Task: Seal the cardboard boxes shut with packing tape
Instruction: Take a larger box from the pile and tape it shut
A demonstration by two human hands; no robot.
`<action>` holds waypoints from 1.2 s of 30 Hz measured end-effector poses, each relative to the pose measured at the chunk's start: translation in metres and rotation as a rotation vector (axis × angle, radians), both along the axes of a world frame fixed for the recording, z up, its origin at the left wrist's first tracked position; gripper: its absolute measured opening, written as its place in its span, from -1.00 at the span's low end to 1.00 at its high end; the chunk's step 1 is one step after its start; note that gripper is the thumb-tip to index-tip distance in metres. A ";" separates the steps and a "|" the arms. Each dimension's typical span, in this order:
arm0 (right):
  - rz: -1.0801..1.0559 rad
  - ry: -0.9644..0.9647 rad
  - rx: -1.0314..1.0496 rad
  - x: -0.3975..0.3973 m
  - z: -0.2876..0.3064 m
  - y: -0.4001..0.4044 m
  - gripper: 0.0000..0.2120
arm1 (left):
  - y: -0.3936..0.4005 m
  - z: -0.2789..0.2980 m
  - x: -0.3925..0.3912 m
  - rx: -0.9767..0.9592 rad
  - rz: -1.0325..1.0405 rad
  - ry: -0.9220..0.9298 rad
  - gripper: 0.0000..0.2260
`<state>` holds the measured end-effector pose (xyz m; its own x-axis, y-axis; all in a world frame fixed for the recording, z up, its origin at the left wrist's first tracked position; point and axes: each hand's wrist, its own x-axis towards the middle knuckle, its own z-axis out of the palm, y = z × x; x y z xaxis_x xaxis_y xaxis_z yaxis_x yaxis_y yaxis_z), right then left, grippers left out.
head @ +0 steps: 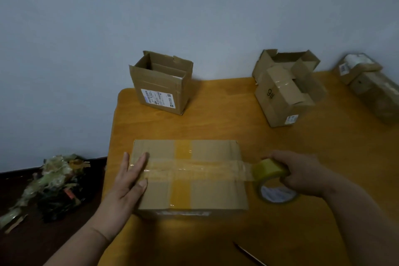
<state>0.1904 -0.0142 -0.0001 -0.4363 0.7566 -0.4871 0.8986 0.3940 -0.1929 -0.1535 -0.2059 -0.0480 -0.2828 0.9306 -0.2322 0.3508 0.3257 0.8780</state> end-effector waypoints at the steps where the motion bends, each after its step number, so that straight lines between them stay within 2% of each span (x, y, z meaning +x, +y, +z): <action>1: 0.014 0.007 0.048 0.001 -0.006 -0.002 -0.36 | 0.000 0.003 0.002 -0.005 0.003 -0.004 -0.55; 3: 0.003 0.015 0.082 0.001 -0.013 -0.005 -0.34 | 0.001 0.004 0.002 -0.020 0.002 0.015 -0.56; 5: 0.013 0.002 0.082 -0.002 -0.022 -0.008 -0.35 | 0.001 0.000 -0.002 -0.065 -0.031 0.119 -0.58; 6: 0.022 -0.004 0.082 -0.004 -0.028 -0.010 -0.36 | 0.001 -0.003 -0.007 -0.088 -0.077 0.258 -0.60; 9: 0.020 0.012 0.104 -0.011 -0.037 -0.015 -0.38 | 0.003 -0.006 -0.015 -0.033 -0.296 0.930 -0.42; 11: 0.017 0.037 0.112 -0.013 -0.041 -0.015 -0.38 | 0.015 0.006 0.010 -0.004 -0.456 1.071 -0.38; 13: 0.031 0.084 0.105 -0.012 -0.045 -0.016 -0.38 | 0.023 0.008 0.042 -0.032 -0.545 1.024 -0.28; 15: -0.018 0.242 0.036 -0.008 -0.052 -0.016 -0.36 | 0.029 0.011 0.062 -0.039 -0.539 0.993 -0.14; 16: -0.113 0.385 -0.041 -0.004 -0.057 -0.017 -0.33 | 0.032 0.013 0.064 -0.055 -0.550 1.010 -0.08; 18: -0.464 0.717 -0.267 0.003 -0.068 -0.022 -0.24 | 0.037 0.021 0.057 -0.213 -0.641 1.034 0.03; 20: -0.782 0.974 -0.501 0.005 -0.085 -0.029 -0.23 | 0.049 0.031 0.047 -0.285 -0.669 1.052 0.10; 22: -0.956 1.161 -0.677 0.005 -0.104 -0.034 -0.20 | 0.058 0.028 0.037 -0.309 -0.662 1.073 0.16; 23: -1.003 1.237 -0.753 0.004 -0.110 -0.036 -0.11 | 0.061 0.027 0.034 -0.313 -0.661 1.082 0.17; 25: -1.095 1.374 -0.880 0.003 -0.122 -0.042 0.06 | 0.065 0.022 0.030 -0.324 -0.669 1.069 0.18; 27: -1.213 1.456 -0.898 -0.002 -0.130 -0.049 0.07 | 0.063 0.018 0.028 -0.303 -0.654 1.054 0.17; 30: -1.385 1.470 -0.874 -0.022 -0.132 -0.058 0.11 | 0.061 0.018 0.030 -0.298 -0.664 1.067 0.12; 31: -1.428 1.491 -0.884 -0.030 -0.129 -0.062 0.10 | 0.060 0.019 0.028 -0.293 -0.663 1.062 0.11; 33: -1.539 1.540 -0.877 -0.043 -0.123 -0.067 -0.11 | 0.058 0.024 0.022 -0.243 -0.582 0.949 0.10; 36: -1.630 1.510 -0.822 -0.059 -0.118 -0.077 -0.60 | 0.051 0.021 0.000 -0.148 -0.141 0.618 0.00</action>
